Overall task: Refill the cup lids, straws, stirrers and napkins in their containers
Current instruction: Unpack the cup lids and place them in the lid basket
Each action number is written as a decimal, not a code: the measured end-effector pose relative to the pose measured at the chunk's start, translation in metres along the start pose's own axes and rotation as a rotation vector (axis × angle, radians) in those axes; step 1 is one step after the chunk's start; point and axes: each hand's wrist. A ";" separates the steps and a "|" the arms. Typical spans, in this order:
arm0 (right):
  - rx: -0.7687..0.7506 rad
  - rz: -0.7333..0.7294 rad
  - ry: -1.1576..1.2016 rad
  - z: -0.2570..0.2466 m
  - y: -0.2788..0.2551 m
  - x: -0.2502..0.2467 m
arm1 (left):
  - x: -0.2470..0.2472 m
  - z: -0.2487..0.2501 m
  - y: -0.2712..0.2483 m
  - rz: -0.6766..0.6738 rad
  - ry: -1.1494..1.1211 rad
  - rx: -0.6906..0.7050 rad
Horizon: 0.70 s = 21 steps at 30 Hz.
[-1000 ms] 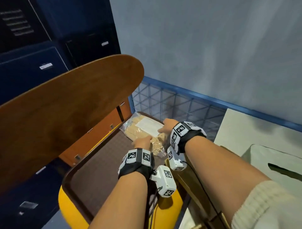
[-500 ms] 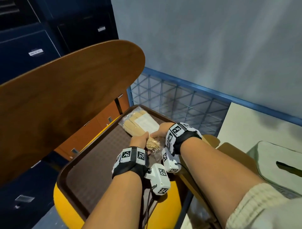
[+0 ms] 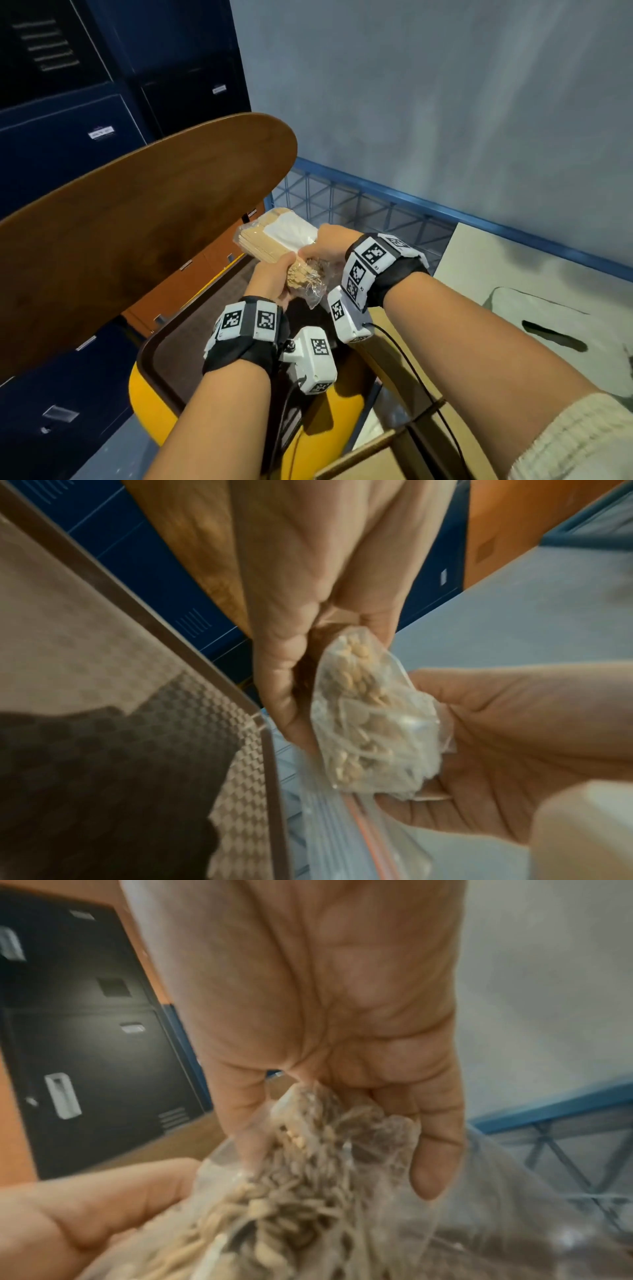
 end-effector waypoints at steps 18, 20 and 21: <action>0.054 0.493 0.735 0.083 -0.268 -0.025 | 0.100 0.000 -0.214 -0.365 0.183 0.374; 0.087 0.523 0.791 0.102 -0.308 -0.019 | 0.117 -0.019 -0.240 -0.511 0.105 0.349; 0.097 0.537 0.838 0.116 -0.326 -0.014 | 0.125 -0.029 -0.255 -0.582 0.105 0.355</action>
Point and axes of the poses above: each hand's wrist, its own y-axis towards the middle knuckle, its own x-axis out of the palm, z = x × y, and after that the axes turned 1 degree about y, right-handed
